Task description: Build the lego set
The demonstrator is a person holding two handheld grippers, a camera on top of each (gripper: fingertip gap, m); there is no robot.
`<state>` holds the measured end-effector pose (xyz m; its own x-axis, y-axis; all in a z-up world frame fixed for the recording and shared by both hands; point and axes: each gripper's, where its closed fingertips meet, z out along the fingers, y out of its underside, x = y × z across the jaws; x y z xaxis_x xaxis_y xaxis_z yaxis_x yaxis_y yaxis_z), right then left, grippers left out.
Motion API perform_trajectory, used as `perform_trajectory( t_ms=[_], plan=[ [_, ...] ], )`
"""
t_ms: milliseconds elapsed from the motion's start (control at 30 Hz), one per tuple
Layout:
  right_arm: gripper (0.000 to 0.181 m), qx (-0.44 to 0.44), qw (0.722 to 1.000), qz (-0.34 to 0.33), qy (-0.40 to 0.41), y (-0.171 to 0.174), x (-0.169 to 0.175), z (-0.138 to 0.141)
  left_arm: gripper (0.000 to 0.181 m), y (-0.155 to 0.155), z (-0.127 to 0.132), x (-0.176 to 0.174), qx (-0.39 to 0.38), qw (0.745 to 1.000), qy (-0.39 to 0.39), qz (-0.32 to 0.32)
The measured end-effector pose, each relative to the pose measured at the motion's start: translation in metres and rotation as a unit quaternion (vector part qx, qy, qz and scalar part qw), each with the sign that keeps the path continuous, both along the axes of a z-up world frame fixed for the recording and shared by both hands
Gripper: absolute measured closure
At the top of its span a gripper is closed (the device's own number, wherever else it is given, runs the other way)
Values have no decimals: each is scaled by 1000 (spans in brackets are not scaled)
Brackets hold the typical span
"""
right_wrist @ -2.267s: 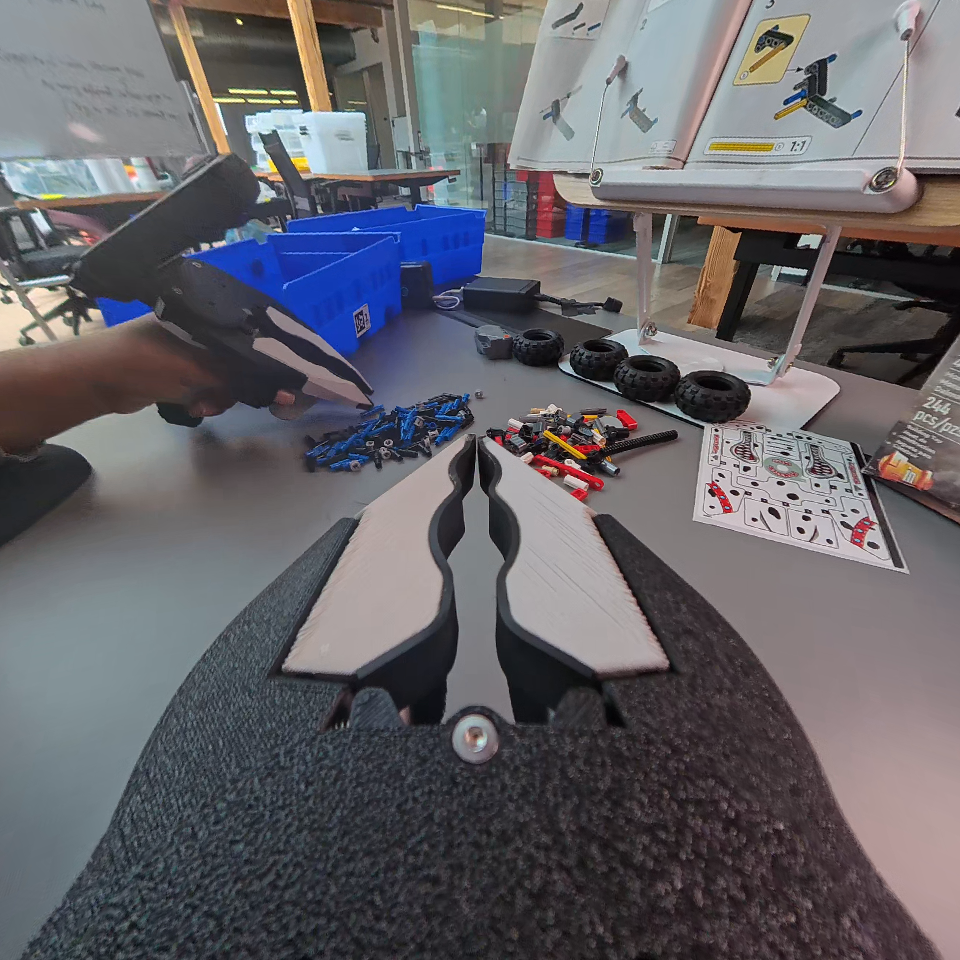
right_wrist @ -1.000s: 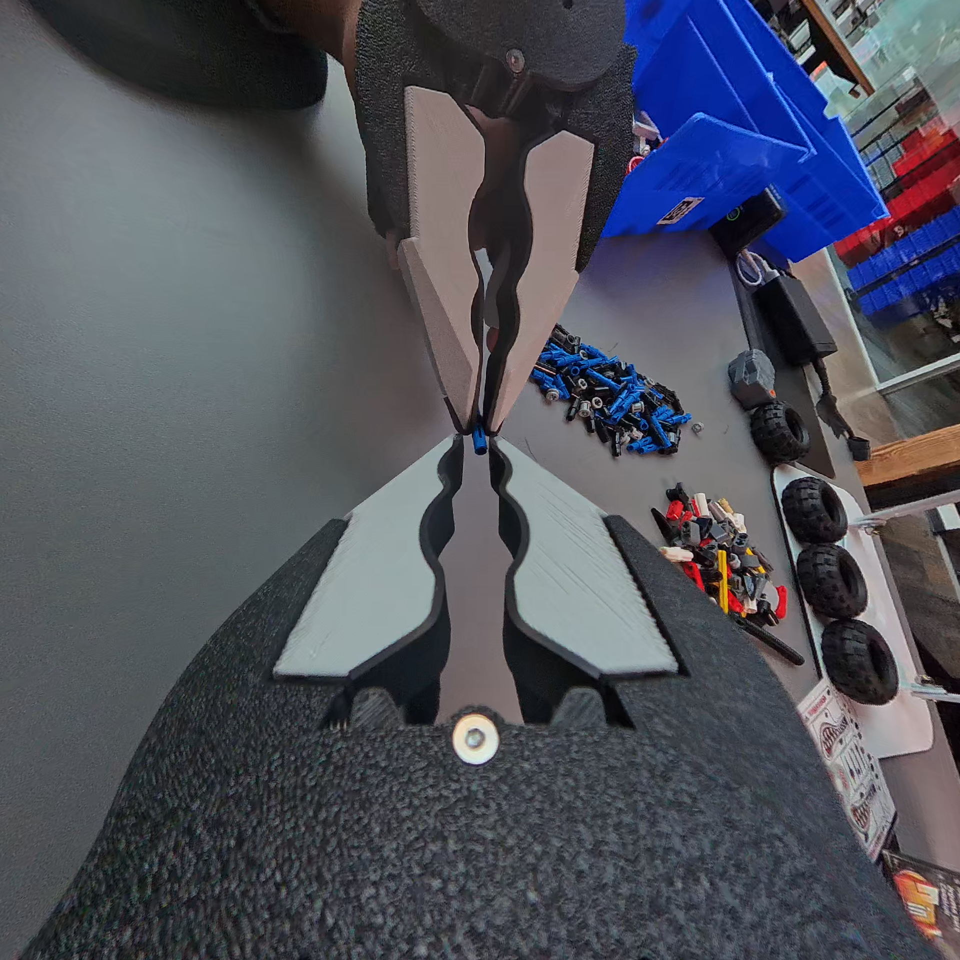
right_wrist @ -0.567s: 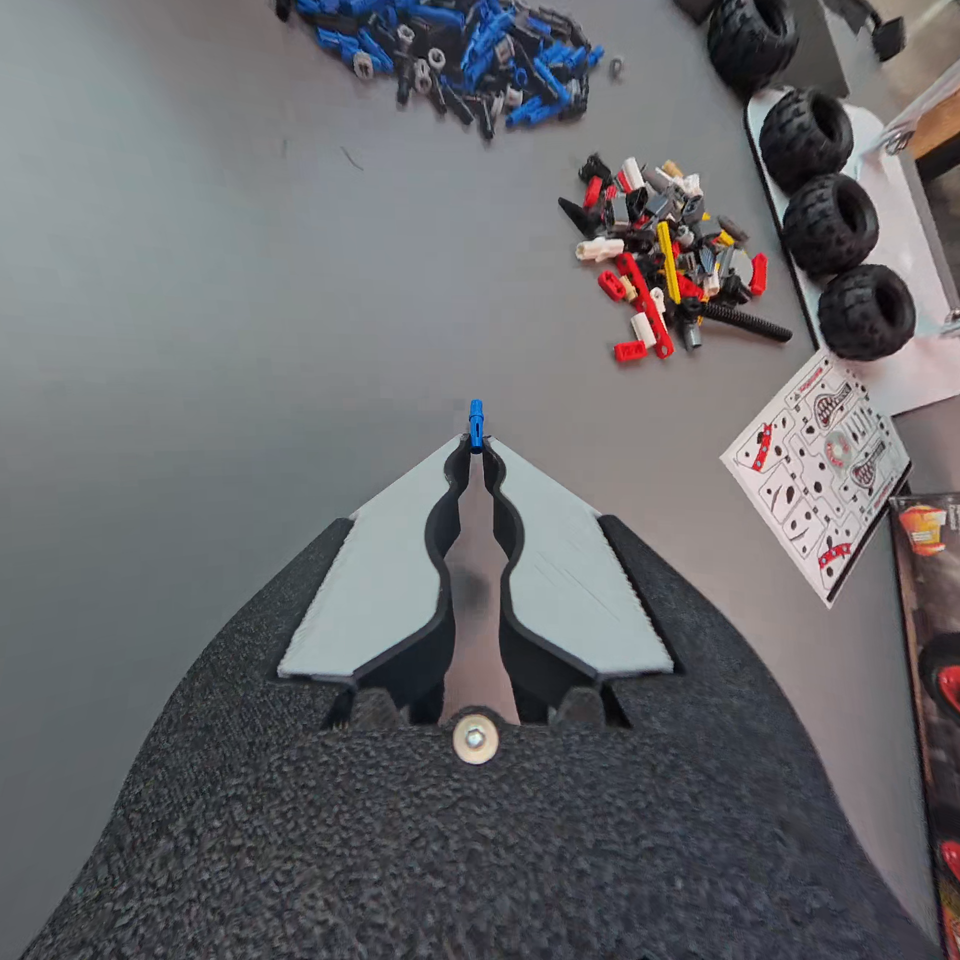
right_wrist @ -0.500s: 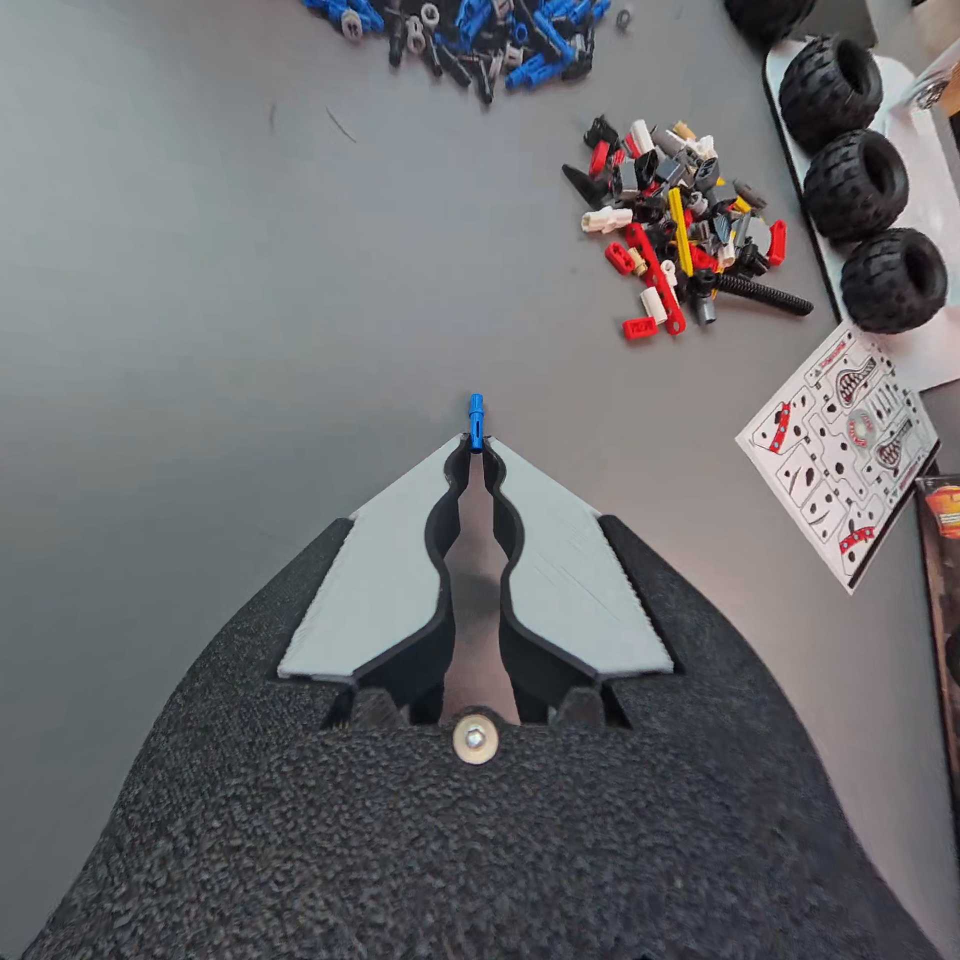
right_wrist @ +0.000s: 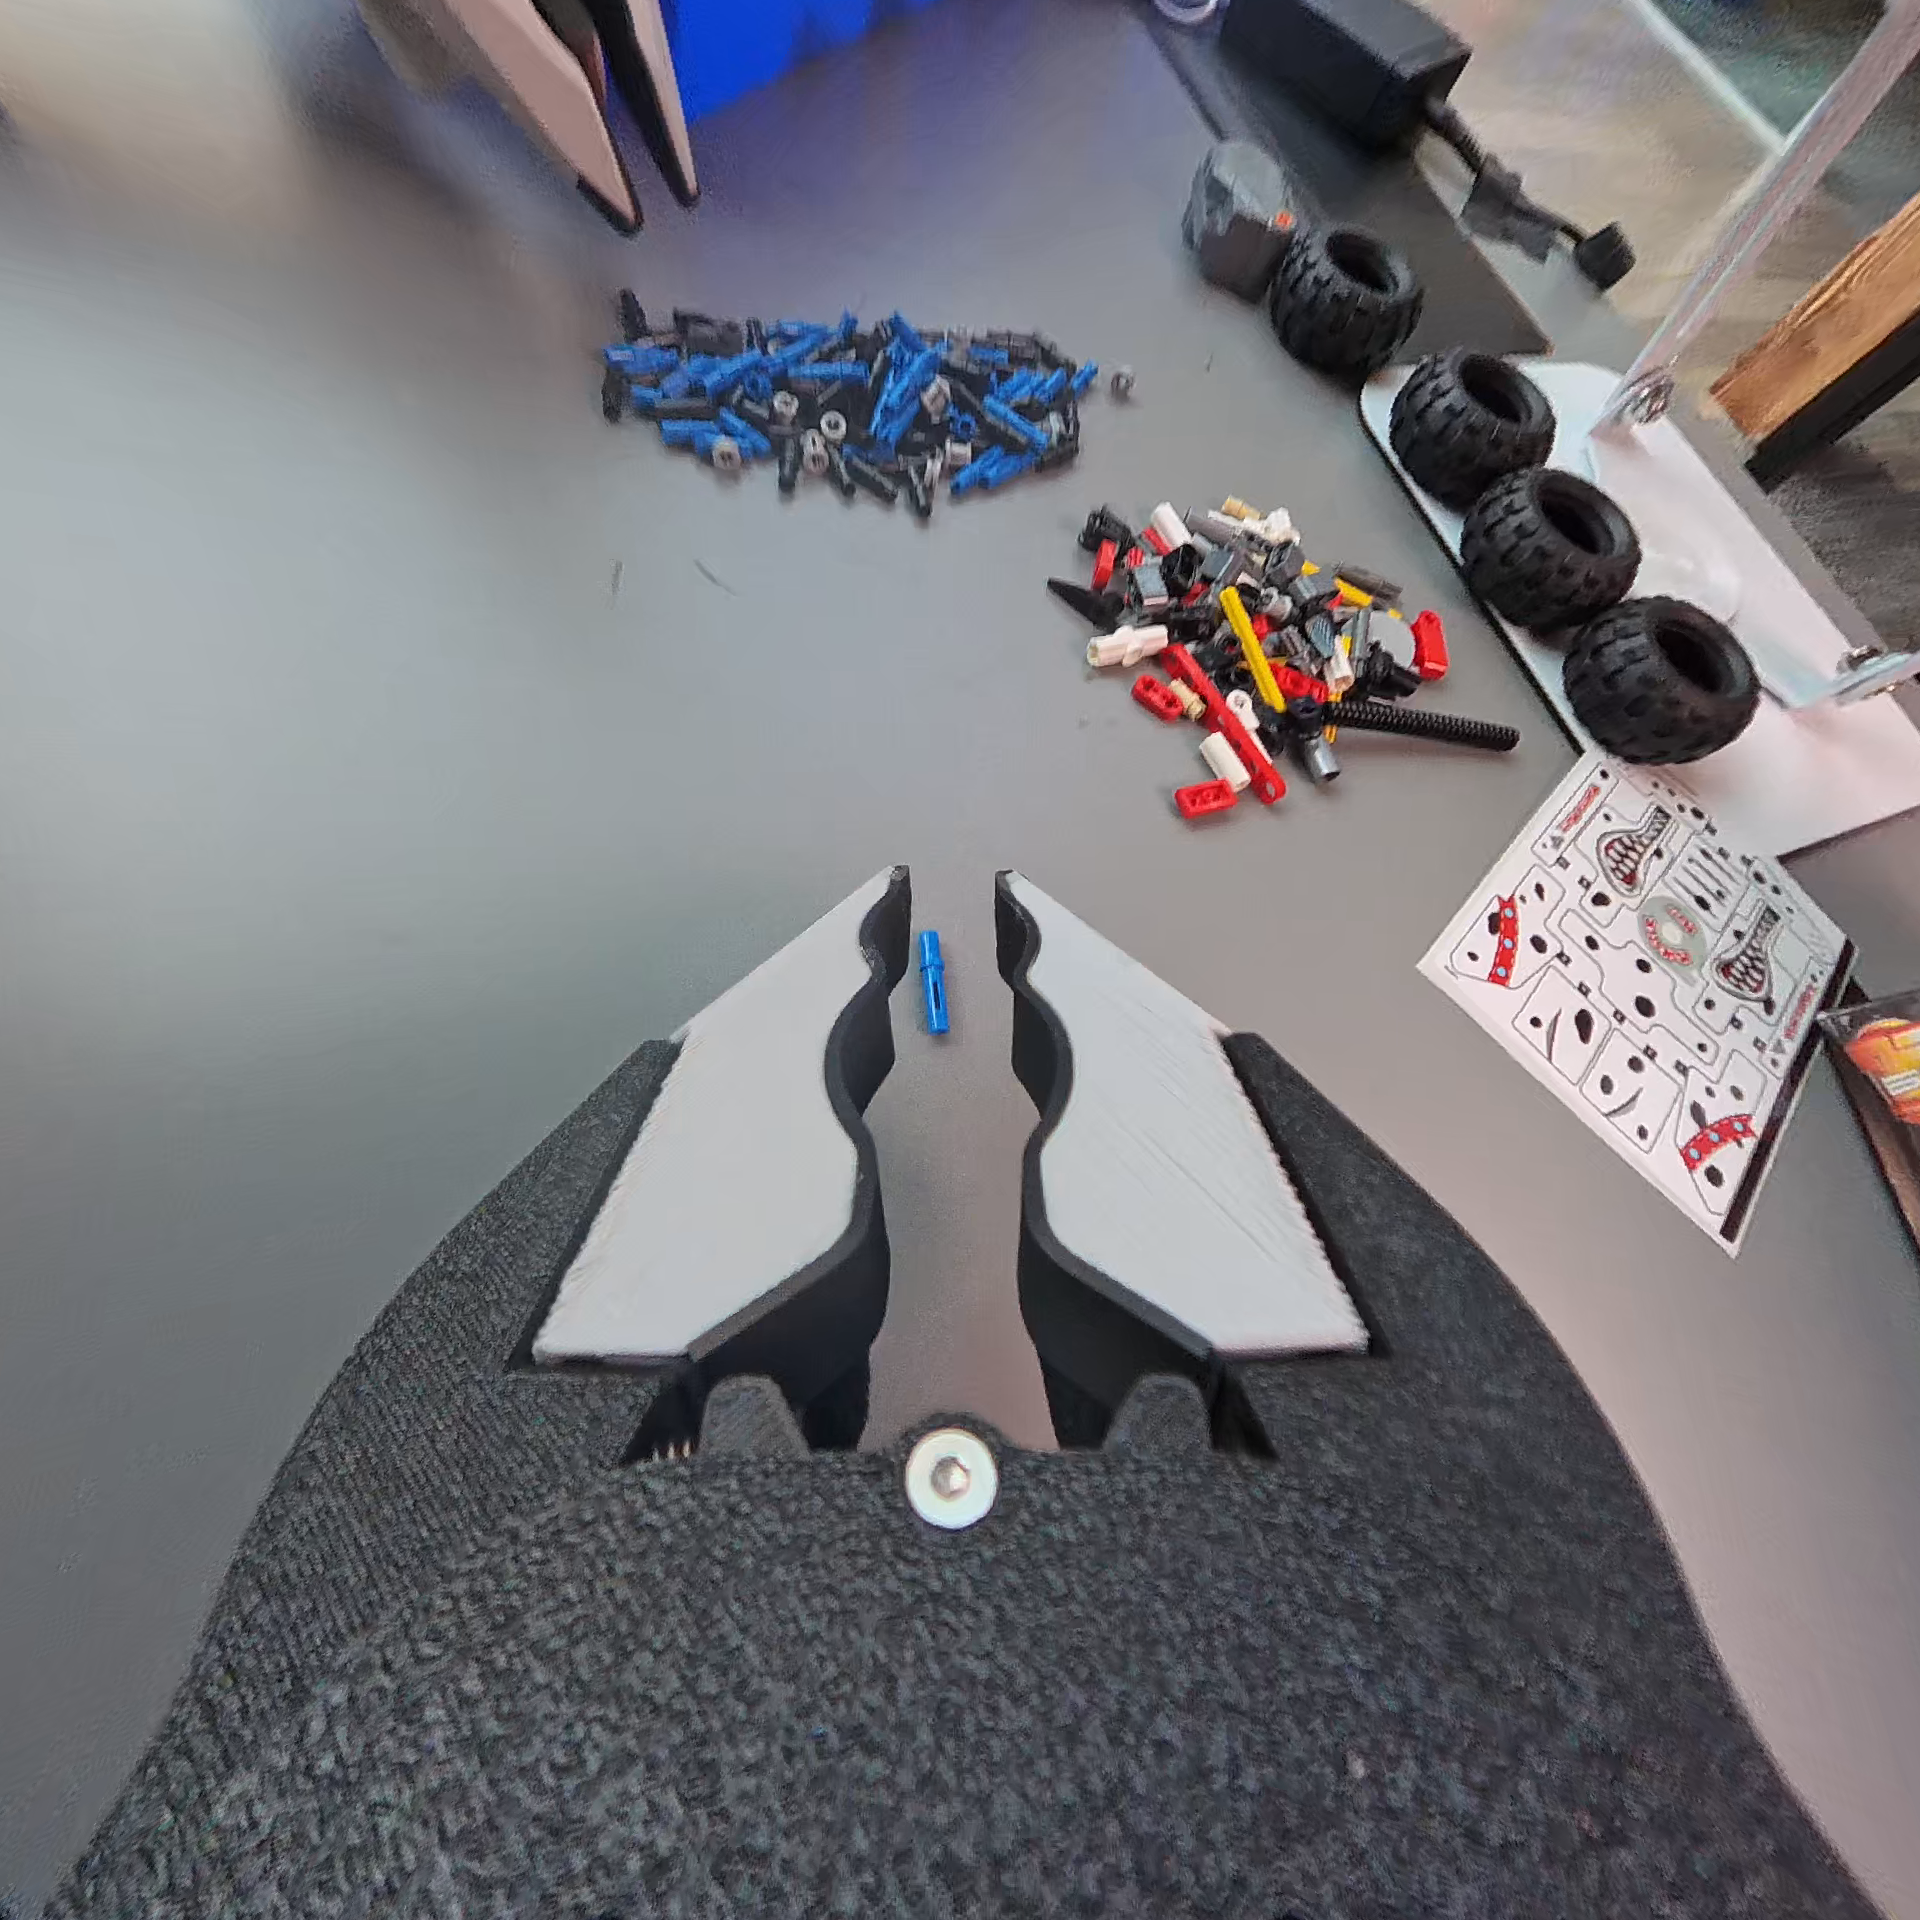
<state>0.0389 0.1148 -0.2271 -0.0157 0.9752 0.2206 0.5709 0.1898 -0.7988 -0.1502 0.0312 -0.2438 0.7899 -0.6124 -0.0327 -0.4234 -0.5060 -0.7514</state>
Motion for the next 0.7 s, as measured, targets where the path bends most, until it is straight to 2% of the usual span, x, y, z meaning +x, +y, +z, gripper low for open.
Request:
perform_trajectory(
  t_ms=[33, 167, 367, 500, 700],
  plan=[
    [165, -3, 1000, 3, 24, -1, -3, 8, 165, -2, -2, 3, -3, 1000, 3, -10],
    [165, -11, 996, 16, 88, -8, -11, 27, 162, -10, -9, 22, -3, 998, 13, -62],
    [165, -6, 996, 13, 88, -6, -12, 25, 152, -2, -11, 38, 19, 997, 13, -68],
    [166, -4, 997, 14, 78, -6, -12, 20, 170, 3, -17, 33, 19, 998, 36, -47],
    [166, -3, 997, 12, 75, -5, -12, 18, 177, 16, -16, 12, 32, 998, 54, 11]
  ],
)
